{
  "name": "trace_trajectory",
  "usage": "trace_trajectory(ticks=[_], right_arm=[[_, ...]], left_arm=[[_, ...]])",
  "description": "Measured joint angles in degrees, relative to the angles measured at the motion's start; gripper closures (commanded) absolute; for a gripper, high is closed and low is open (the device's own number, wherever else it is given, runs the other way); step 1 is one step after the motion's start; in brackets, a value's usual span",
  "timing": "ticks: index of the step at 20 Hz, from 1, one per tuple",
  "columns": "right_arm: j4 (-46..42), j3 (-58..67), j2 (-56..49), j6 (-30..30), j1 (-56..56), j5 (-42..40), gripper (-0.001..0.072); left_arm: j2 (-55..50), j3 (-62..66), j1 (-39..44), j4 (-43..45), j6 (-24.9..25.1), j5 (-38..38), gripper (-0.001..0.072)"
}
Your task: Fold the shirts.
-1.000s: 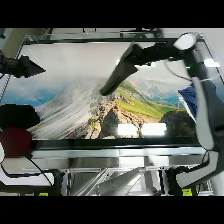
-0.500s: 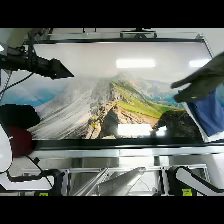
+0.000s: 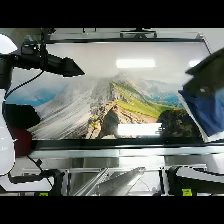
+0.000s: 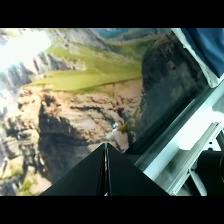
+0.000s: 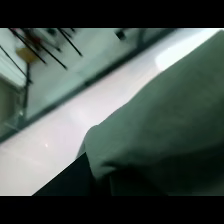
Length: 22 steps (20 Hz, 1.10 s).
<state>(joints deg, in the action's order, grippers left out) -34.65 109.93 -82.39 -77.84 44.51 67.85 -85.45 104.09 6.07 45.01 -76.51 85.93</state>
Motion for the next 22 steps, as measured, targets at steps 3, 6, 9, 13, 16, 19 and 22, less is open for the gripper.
trace_trajectory(ticks=[3, 6, 9, 13, 16, 19, 22], right_arm=[[1.25, 1.38, -2.40, 2.56, 2.43, -1.88, 0.0693], [-5.40, 0.44, -4.20, 3.06, 3.69, 5.09, 0.0694], [-13.31, -8.39, -2.78, -0.90, 5.60, 13.16, 0.0693], [-23.19, -26.36, 4.07, -8.48, 11.13, 15.67, 0.0692], [-29.44, -35.47, 7.02, -11.67, 15.58, 15.89, 0.0692], [-35.50, -39.47, 8.15, -11.76, 18.53, 15.65, 0.0691], [-39.39, -41.20, 8.52, -11.04, 19.67, 13.70, 0.0139]], left_arm=[[0.00, 0.00, -0.42, 0.02, -0.02, -0.83, 0.0689], [0.00, 0.00, -0.52, 0.02, -0.02, -1.40, 0.0688], [0.00, 0.00, -0.07, 0.04, -0.02, -1.77, 0.0688], [-0.09, -0.02, 0.87, 0.20, 0.04, -1.57, 0.0688], [-0.11, -0.02, 1.33, 0.22, 0.35, -1.01, 0.0688], [-0.15, -0.02, 1.55, 0.24, 0.48, -0.37, 0.0688], [-0.17, -0.02, 1.60, 0.28, 0.55, -0.20, 0.0688]])
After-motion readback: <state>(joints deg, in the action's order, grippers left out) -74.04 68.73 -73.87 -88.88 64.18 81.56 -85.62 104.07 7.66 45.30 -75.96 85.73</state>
